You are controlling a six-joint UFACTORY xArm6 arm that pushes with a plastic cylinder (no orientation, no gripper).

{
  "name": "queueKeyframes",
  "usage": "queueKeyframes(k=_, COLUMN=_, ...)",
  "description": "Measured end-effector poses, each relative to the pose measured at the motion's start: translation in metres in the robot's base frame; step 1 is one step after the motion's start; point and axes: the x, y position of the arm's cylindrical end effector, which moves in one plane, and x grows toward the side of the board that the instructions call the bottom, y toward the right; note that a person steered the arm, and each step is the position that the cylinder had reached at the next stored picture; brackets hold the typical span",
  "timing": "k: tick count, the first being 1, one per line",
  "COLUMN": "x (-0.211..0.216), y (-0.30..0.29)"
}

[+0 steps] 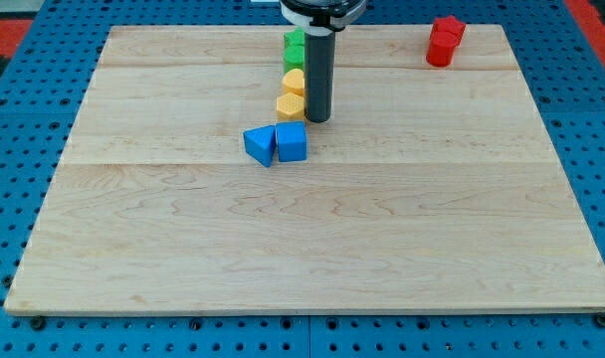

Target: Point your arm at the blue triangle

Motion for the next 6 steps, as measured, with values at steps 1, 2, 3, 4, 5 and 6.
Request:
queueKeyframes(k=1, x=0.0, y=0.023)
queueKeyframes(k=2, x=0.087, y=0.061)
queueKeyframes(k=3, x=0.157, y=-0.012)
queueKeyframes(k=4, x=0.164, y=-0.135)
queueKeyframes(k=5, x=0.096, y=-0.174)
queueKeyframes(k=6, x=0.042, y=-0.188)
